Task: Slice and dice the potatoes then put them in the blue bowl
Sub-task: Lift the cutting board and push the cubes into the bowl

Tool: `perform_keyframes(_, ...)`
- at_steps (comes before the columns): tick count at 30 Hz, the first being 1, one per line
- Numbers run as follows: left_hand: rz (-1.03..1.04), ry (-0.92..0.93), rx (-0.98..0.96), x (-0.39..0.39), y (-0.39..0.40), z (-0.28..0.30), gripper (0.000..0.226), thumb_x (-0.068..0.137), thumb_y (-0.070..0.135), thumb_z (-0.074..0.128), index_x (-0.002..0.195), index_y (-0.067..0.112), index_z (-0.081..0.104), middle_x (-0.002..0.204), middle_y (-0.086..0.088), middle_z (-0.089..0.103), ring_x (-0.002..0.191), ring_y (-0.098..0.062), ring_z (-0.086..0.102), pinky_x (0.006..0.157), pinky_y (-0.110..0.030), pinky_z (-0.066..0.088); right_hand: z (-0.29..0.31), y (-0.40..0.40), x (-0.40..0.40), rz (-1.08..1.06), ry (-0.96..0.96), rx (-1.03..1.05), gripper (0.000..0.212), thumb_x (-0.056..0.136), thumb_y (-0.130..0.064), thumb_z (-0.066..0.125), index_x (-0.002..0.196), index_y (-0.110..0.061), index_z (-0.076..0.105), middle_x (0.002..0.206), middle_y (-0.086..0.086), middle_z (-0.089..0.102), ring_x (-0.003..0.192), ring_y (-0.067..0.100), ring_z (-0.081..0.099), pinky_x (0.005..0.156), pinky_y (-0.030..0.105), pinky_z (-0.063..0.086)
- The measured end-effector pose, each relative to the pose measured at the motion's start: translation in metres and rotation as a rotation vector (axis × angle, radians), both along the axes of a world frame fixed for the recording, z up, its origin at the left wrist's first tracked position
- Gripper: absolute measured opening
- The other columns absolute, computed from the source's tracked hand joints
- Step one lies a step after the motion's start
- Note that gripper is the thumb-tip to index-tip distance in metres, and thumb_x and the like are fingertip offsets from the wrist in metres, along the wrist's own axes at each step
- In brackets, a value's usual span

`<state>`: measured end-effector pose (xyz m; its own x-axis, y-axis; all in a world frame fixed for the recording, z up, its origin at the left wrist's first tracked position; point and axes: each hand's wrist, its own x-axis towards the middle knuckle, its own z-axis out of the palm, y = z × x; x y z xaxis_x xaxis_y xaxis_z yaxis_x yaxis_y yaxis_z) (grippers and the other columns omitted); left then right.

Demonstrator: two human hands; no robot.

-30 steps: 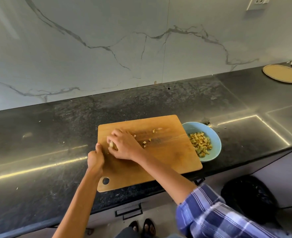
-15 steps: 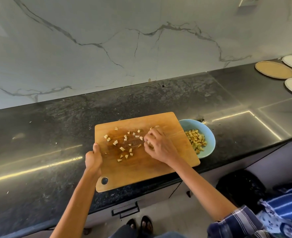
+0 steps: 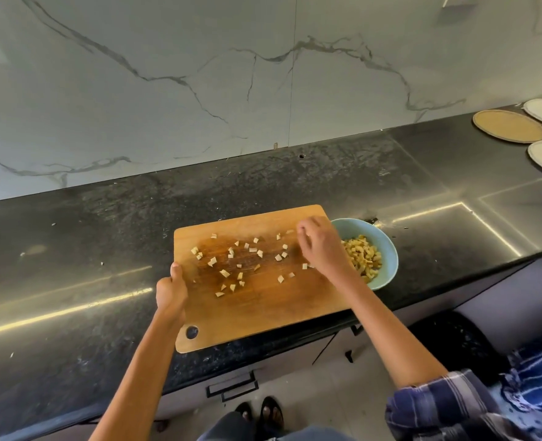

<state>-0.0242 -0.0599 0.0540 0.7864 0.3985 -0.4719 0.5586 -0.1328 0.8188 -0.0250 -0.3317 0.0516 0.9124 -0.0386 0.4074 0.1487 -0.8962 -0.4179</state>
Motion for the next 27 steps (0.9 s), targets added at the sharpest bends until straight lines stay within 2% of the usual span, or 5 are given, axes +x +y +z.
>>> perform_keyframes(5,-0.007,0.033,-0.007,-0.003,-0.002,0.009,0.056,0.101,0.041,0.024,0.135,-0.002,0.035,0.132,-0.018,0.045,0.12,-0.033,0.042,0.103,-0.044,0.03,0.007,0.101,0.023,0.366,0.139,0.098,0.031,0.097,-0.02,0.043,0.117,-0.002,0.058,0.118,0.011,0.059,0.113,0.02,0.052,0.094,0.026,0.041)
perform_keyframes(8,-0.018,0.041,-0.012,-0.005,-0.004,0.014,0.053,0.102,0.035,0.02,0.138,-0.002,0.031,0.138,-0.019,0.04,0.122,-0.032,0.039,0.106,-0.043,0.027,0.011,0.144,0.037,0.433,0.222,0.062,0.04,0.1,-0.024,0.039,0.134,-0.003,0.046,0.137,0.013,0.048,0.129,0.023,0.04,0.108,0.034,0.032)
perform_keyframes(14,-0.006,0.057,-0.068,0.001,0.002,0.007,0.049,0.098,0.03,0.019,0.118,-0.001,0.051,0.108,-0.021,0.055,0.092,-0.024,0.044,0.082,-0.035,0.034,-0.004,0.177,0.019,0.543,0.033,-0.028,0.025,0.096,-0.016,0.047,0.099,0.004,0.062,0.105,0.017,0.058,0.096,0.027,0.052,0.084,0.039,0.046)
perform_keyframes(19,-0.012,0.092,-0.025,-0.002,-0.001,0.012,0.051,0.1,0.029,0.017,0.135,-0.004,0.035,0.12,-0.021,0.045,0.11,-0.03,0.043,0.097,-0.04,0.031,-0.018,0.153,-0.004,0.547,-0.093,-0.145,0.015,0.09,-0.004,0.054,0.088,0.005,0.066,0.091,0.015,0.065,0.086,0.026,0.06,0.08,0.036,0.052)
perform_keyframes(27,-0.03,0.081,-0.014,0.002,0.001,0.007,0.052,0.1,0.033,0.017,0.132,-0.002,0.038,0.115,-0.017,0.048,0.104,-0.029,0.044,0.095,-0.043,0.035,-0.008,0.099,0.006,0.257,-0.096,-0.124,0.008,0.08,0.003,0.067,0.087,0.003,0.069,0.091,0.016,0.069,0.082,0.026,0.066,0.078,0.034,0.056)
